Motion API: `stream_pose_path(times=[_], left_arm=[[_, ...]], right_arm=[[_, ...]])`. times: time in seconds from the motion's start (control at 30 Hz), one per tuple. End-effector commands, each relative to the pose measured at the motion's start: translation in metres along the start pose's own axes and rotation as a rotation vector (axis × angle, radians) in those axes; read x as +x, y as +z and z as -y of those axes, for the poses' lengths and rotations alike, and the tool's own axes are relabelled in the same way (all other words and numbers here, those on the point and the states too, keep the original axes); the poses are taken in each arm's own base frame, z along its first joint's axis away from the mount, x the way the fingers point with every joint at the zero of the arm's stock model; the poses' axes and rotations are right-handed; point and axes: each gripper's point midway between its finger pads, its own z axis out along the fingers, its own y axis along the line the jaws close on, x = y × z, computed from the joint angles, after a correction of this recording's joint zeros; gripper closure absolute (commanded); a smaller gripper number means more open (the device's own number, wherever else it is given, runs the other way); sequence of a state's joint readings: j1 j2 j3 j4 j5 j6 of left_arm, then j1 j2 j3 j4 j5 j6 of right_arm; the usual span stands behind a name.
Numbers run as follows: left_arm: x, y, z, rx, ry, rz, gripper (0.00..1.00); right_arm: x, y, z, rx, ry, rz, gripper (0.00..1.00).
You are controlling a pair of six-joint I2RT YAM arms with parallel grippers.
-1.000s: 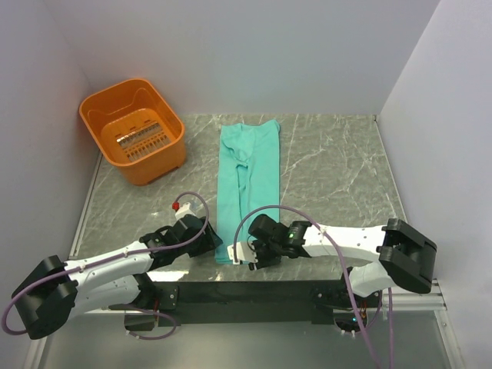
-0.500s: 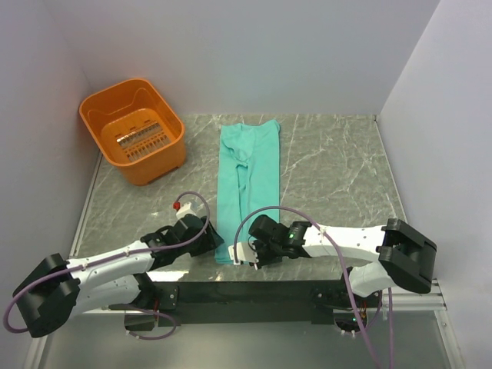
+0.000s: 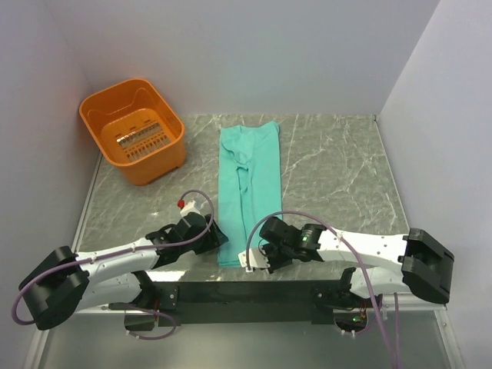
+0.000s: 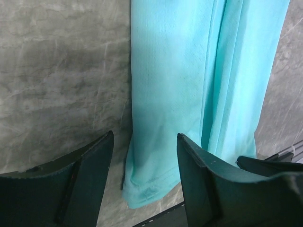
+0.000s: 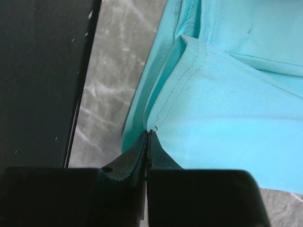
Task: Fold and stack the t-shirts
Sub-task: Fold the tshirt
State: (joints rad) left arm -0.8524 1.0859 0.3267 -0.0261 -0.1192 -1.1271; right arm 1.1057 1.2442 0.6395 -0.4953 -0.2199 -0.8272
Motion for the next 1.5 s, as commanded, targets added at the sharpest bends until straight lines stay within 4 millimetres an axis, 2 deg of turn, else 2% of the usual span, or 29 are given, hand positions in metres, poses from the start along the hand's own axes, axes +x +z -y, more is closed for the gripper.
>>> stream_pose_path(times=[0.0,0.23,0.67,0.83,0.9,0.93,1.0,1.03,1.1,1.13,1.2,1.23,1.27,1.33,1.37,1.4,1.47], left_arm=[[0.027,0.0,-0.048,-0.161,0.048,-0.103,0.37],[0.032,0.003,-0.05,-0.17,0.058,-0.128,0.36],[0.058,0.015,-0.072,-0.272,0.108,-0.27,0.36],[0.055,0.015,-0.071,-0.27,0.099,-0.249,0.36],[0.05,0.013,-0.069,-0.271,0.099,-0.227,0.36],[0.043,0.01,-0.066,-0.269,0.103,-0.198,0.36],[0.032,0.003,-0.055,-0.241,0.114,-0.164,0.35],[0.022,-0.006,-0.041,-0.198,0.113,-0.127,0.34],[0.005,-0.017,-0.024,-0.141,0.125,-0.063,0.29],[-0.008,-0.03,-0.006,-0.073,0.122,-0.012,0.28],[-0.021,-0.045,0.01,-0.01,0.148,0.037,0.25],[-0.032,-0.058,0.028,0.06,0.156,0.076,0.25],[-0.034,-0.064,0.033,0.087,0.176,0.081,0.24],[-0.036,-0.078,0.052,0.181,0.28,0.077,0.24],[-0.035,-0.08,0.056,0.212,0.366,0.075,0.23],[-0.03,-0.083,0.064,0.254,0.394,0.049,0.23],[-0.022,-0.085,0.079,0.332,0.507,0.026,0.11]], right_arm=[[0.011,-0.004,-0.015,-0.055,-0.027,-0.011,1.0],[0.024,-0.002,-0.021,-0.085,-0.013,-0.053,1.0],[0.039,-0.009,-0.029,-0.115,0.012,-0.063,1.0],[0.039,-0.011,-0.031,-0.12,0.026,-0.046,1.0],[0.034,-0.015,-0.031,-0.121,0.033,-0.011,0.95],[0.03,-0.018,-0.028,-0.111,0.035,0.008,0.84],[0.022,-0.028,-0.02,-0.077,0.045,0.065,0.72],[0.017,-0.034,-0.015,-0.057,0.05,0.091,0.65],[0.015,-0.049,-0.004,-0.008,0.077,0.144,0.6],[0.01,-0.055,-0.001,-0.001,0.083,0.185,0.57],[0.015,-0.068,0.008,0.059,0.11,0.213,0.54],[0.019,-0.07,0.009,0.075,0.118,0.22,0.54],[0.02,-0.074,0.011,0.11,0.121,0.232,0.53],[0.031,-0.075,0.014,0.156,0.148,0.239,0.52],[0.029,-0.079,0.015,0.183,0.144,0.263,0.52],[0.032,-0.079,0.016,0.19,0.146,0.265,0.51],[0.031,-0.077,0.009,0.163,0.137,0.287,0.51]])
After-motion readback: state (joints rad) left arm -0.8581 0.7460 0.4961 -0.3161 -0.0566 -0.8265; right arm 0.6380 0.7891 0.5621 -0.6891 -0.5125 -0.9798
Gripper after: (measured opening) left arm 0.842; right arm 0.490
